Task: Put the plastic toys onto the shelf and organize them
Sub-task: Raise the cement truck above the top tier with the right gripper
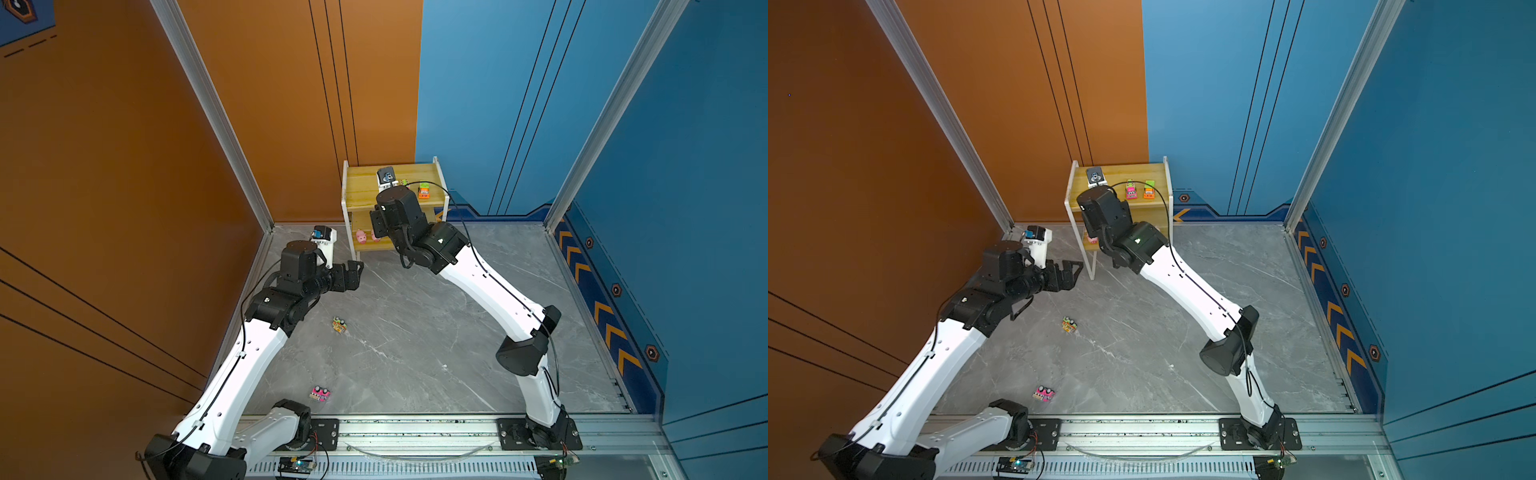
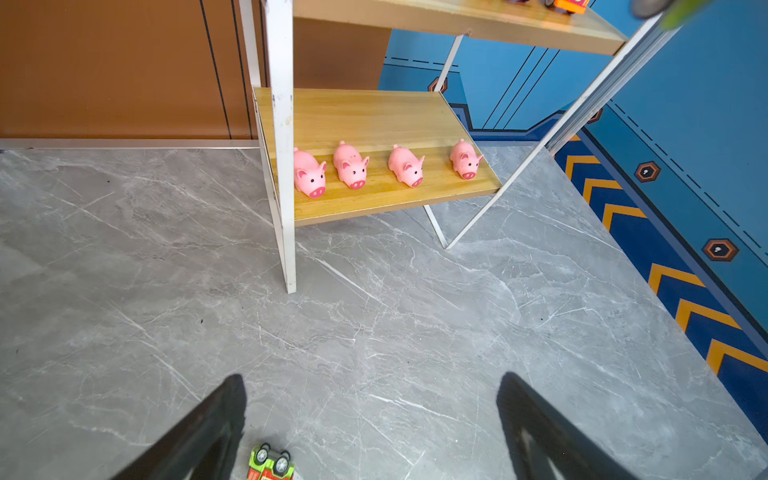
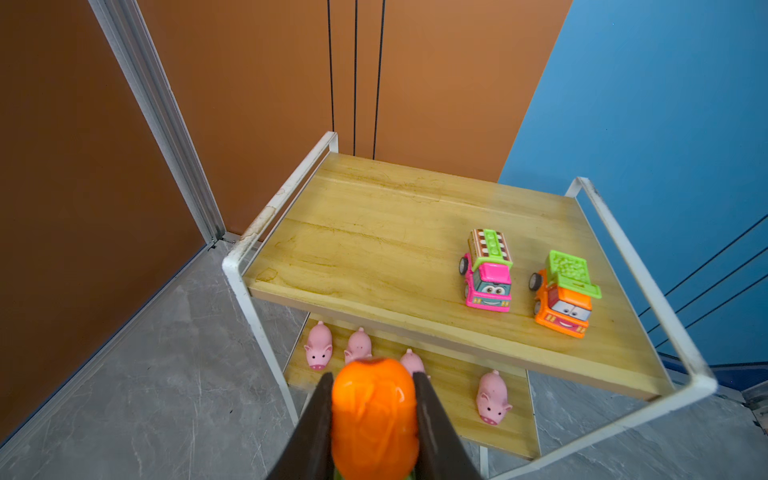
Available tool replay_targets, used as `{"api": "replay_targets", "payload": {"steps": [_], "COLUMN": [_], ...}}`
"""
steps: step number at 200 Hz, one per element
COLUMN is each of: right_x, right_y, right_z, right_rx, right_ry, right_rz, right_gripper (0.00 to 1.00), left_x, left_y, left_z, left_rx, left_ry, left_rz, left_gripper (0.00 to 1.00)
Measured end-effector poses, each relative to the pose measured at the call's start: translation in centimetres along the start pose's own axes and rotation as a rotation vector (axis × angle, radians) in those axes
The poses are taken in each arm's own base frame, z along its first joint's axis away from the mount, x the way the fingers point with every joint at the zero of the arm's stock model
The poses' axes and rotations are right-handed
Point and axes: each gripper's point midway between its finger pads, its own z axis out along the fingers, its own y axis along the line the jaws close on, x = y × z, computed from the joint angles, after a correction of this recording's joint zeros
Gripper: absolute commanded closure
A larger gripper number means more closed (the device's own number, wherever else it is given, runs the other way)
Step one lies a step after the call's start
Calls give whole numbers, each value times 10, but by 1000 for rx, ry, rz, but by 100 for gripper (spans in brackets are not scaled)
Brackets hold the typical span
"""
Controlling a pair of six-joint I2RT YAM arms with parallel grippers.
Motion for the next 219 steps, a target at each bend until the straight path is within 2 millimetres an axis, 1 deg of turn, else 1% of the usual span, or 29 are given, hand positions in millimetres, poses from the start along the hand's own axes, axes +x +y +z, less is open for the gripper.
{"api": "replay_targets", "payload": {"steps": [27,47,72,99,142,219], "right_x": [15,20,13,1,-8,2], "right_y": [-5,-16,-32,-43,-37,-31], "right_z": [23,35,42,44,48,71], "right_rx": [42,67,93,104,81,67], "right_ry": [23,33,15,-22,-64,-76], "right_rz": [-23,-23,0,30,54,58], "right_gripper": [83,82,82,81,80,78], "left_x": [-1,-1,-3,-2,-1,0], "left_y": [-3,-5,-7,-5,-4,-2], "left_z": [2,3,4,7,10,13], "left_rx": [25,39,53,57,67,74], "left_ry": [-1,0,-7,-4,0,9], "left_rz": [-6,-9,-17,-30,-49,-72], "left_gripper": [5,5,5,5,6,5]}}
